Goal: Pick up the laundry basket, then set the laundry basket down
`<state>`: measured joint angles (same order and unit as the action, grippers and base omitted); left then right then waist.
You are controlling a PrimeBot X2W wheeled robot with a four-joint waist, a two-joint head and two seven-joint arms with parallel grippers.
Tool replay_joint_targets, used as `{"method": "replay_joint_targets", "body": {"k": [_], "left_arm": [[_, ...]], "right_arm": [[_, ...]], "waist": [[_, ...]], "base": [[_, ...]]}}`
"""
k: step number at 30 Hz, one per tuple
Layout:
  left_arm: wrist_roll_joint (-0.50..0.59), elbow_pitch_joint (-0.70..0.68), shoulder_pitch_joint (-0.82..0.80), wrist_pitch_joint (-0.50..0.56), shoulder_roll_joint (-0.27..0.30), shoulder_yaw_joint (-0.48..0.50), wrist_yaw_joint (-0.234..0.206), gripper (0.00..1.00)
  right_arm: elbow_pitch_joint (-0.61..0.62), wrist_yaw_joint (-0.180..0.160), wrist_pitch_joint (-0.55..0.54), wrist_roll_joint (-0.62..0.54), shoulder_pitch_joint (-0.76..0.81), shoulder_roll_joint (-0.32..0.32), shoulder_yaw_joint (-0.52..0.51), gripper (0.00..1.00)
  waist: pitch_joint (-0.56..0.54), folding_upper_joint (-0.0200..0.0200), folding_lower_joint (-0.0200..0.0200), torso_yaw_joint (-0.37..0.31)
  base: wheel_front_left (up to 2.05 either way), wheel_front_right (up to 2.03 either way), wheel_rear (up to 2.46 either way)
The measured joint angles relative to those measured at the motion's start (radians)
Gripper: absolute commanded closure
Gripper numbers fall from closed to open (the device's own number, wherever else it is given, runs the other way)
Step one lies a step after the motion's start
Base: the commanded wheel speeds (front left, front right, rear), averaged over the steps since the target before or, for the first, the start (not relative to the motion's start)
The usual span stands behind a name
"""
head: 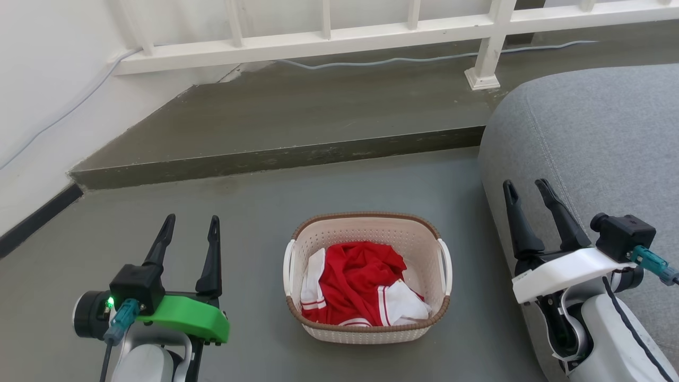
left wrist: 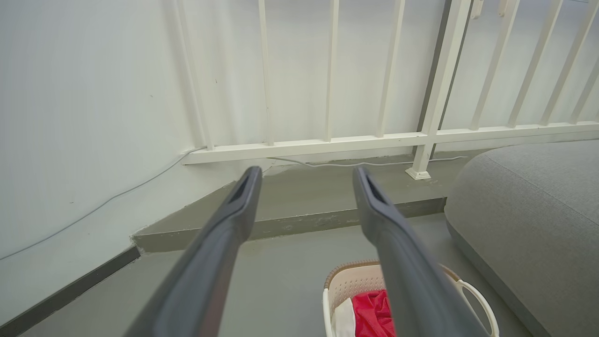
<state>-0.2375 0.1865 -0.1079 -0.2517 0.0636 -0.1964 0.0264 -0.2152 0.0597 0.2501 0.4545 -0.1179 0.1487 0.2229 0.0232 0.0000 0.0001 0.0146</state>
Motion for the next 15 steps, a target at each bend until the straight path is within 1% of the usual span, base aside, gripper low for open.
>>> {"method": "replay_joint_targets", "body": {"k": [12,15], "left_arm": [[0.005,0.001,0.0,0.0,-0.009,0.006,0.001,0.0],[0.005,0.001,0.0,0.0,-0.01,0.009,0.001,0.0]], "right_arm": [[-0.011,0.003,0.0,-0.024,0.0,-0.018,-0.013,0.0],[-0.012,0.01,0.0,-0.025,0.0,-0.019,-0.018,0.0]], "waist": [[0.004,0.0,0.0,-0.001],[0.006,0.0,0.0,-0.001]], "base": [[0.0,0.0,0.0],[0.0,0.0,0.0]]}}
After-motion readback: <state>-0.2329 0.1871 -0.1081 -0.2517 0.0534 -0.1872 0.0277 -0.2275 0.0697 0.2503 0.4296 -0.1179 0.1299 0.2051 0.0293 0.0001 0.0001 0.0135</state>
